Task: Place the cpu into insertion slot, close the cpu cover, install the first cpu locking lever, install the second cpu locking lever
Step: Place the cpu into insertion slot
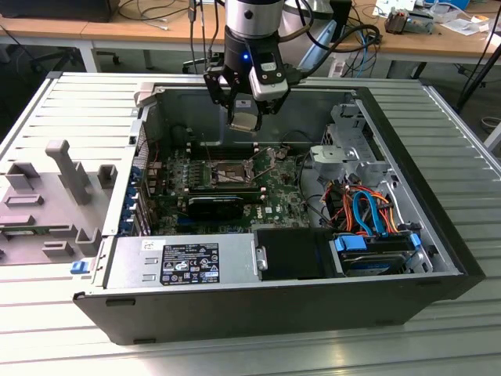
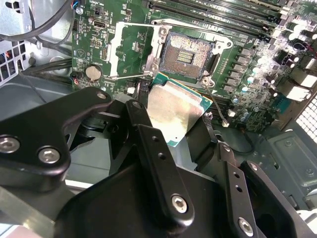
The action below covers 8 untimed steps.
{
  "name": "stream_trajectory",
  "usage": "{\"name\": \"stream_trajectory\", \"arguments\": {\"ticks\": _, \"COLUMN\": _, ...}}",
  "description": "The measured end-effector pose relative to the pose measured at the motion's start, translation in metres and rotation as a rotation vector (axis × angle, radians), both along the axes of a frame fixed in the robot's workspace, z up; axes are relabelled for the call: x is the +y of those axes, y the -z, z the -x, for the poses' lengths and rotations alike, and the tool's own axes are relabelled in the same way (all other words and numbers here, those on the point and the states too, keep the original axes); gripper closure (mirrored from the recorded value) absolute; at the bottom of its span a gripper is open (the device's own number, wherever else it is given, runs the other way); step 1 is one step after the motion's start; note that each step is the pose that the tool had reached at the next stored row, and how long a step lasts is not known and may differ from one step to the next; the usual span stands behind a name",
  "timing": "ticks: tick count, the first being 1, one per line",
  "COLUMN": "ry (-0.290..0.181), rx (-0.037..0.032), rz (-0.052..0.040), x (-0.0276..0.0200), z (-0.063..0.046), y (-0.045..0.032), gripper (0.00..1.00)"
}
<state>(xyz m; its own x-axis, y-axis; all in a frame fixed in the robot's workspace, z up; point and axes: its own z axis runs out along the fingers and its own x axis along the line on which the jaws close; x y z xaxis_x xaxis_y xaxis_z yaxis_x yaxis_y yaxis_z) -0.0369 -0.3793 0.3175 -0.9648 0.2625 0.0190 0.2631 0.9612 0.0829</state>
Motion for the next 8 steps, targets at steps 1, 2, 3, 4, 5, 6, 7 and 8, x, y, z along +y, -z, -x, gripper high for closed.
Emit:
{"name": "stream_trajectory", "arguments": {"ticks": 1, "ry": 0.001, "rx": 0.0000, "rz": 0.0000, "x": 0.0000, "z": 0.0000, "y": 0.0000, "gripper": 0.45}}
{"name": "stream_trajectory", "arguments": {"ticks": 2, "ry": 0.003, "rx": 0.0000, "rz": 0.0000, "x": 0.0000, "z": 0.0000, "y": 0.0001, "gripper": 0.45}}
{"name": "stream_trajectory", "arguments": {"ticks": 3, "ry": 0.004, "rx": 0.0000, "rz": 0.0000, "x": 0.0000, "z": 0.0000, "y": 0.0001, "gripper": 0.45}}
{"name": "stream_trajectory", "arguments": {"ticks": 4, "ry": 0.005, "rx": 0.0000, "rz": 0.0000, "x": 0.0000, "z": 0.0000, "y": 0.0001, "gripper": 0.45}}
{"name": "stream_trajectory", "arguments": {"ticks": 5, "ry": 0.007, "rx": 0.0000, "rz": 0.0000, "x": 0.0000, "z": 0.0000, "y": 0.0001, "gripper": 0.45}}
{"name": "stream_trajectory", "arguments": {"ticks": 6, "ry": 0.008, "rx": 0.0000, "rz": 0.0000, "x": 0.0000, "z": 0.0000, "y": 0.0001, "gripper": 0.45}}
{"name": "stream_trajectory", "arguments": {"ticks": 7, "ry": 0.009, "rx": 0.0000, "rz": 0.0000, "x": 0.0000, "z": 0.0000, "y": 0.0002, "gripper": 0.45}}
{"name": "stream_trajectory", "arguments": {"ticks": 8, "ry": 0.010, "rx": 0.0000, "rz": 0.0000, "x": 0.0000, "z": 0.0000, "y": 0.0002, "gripper": 0.45}}
